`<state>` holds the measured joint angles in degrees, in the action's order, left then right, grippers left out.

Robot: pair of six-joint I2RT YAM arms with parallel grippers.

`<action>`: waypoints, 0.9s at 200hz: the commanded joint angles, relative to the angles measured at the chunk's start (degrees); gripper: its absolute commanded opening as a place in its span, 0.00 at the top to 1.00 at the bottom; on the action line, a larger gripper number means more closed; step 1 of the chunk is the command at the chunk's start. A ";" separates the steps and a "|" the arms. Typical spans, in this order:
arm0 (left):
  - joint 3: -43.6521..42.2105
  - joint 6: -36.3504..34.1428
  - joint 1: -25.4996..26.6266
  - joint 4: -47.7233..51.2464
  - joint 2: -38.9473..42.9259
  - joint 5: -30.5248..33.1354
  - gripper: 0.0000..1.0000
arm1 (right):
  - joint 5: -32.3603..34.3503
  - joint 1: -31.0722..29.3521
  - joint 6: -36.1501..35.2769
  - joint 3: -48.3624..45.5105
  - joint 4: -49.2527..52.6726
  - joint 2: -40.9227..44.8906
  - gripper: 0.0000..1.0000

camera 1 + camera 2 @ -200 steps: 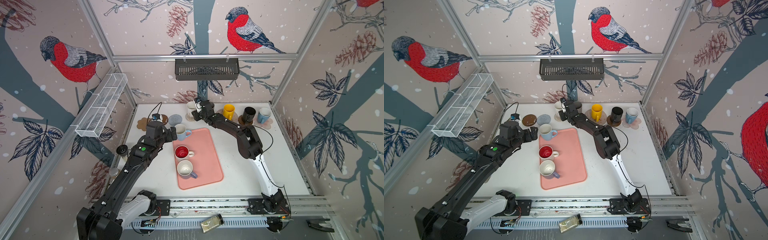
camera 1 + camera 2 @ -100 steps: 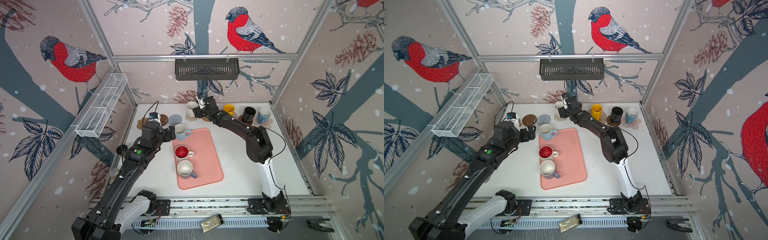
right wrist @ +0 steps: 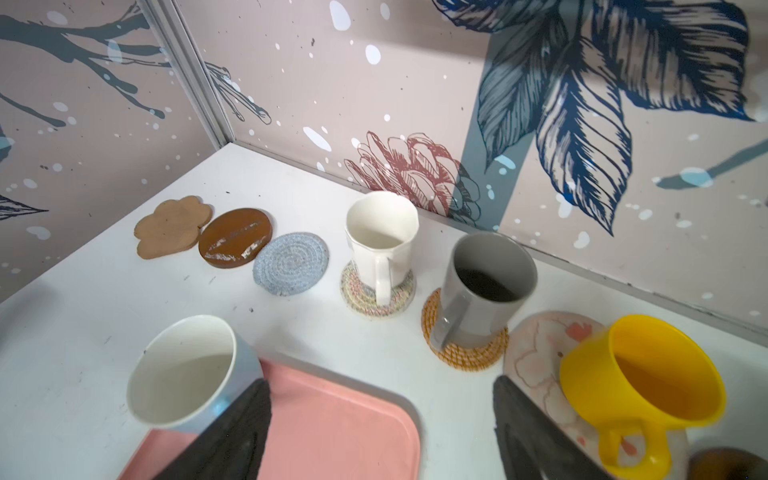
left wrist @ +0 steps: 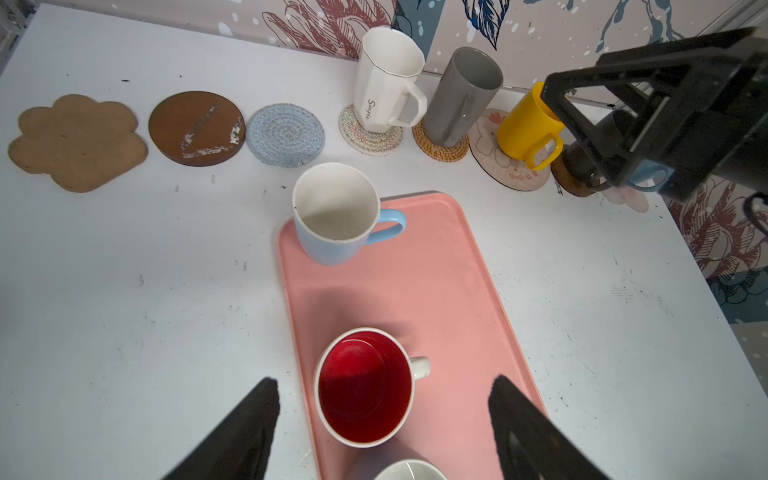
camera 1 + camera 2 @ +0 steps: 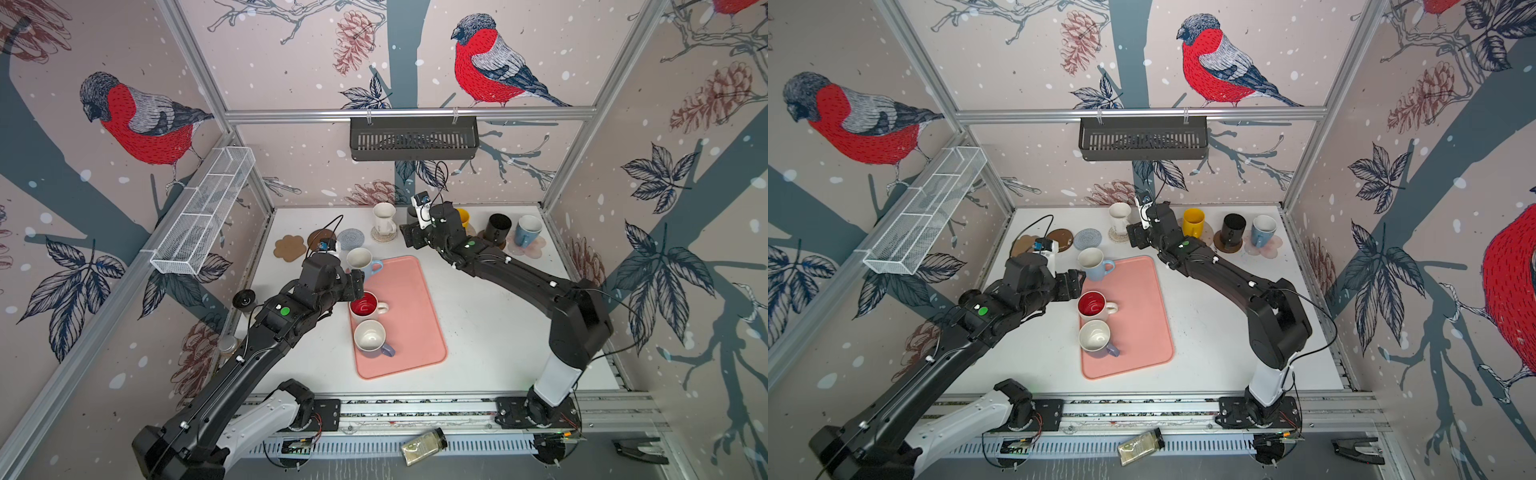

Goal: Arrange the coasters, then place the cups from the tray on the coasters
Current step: 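Lower the white mug onto the multicolour coaster and open the right gripper, then draw the right gripper back while the left gripper moves over the light blue mug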

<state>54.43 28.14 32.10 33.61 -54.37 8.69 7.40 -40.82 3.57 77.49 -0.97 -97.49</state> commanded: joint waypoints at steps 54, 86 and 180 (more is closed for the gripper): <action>0.64 7.56 7.87 -9.77 -14.18 7.71 0.15 | 0.57 5.45 14.05 -24.84 -3.44 21.90 0.12; 4.49 10.00 7.81 -12.19 -23.17 12.22 0.07 | -1.32 10.30 17.83 -32.61 -3.24 30.74 0.09; 18.43 20.66 7.74 -9.93 -44.06 13.85 0.06 | -7.43 13.66 20.05 -40.93 -7.77 34.15 0.08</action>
<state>71.57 46.19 39.90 22.11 -96.42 19.77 2.61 -27.11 22.61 37.30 -5.10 -63.11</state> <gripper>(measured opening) 0.946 0.920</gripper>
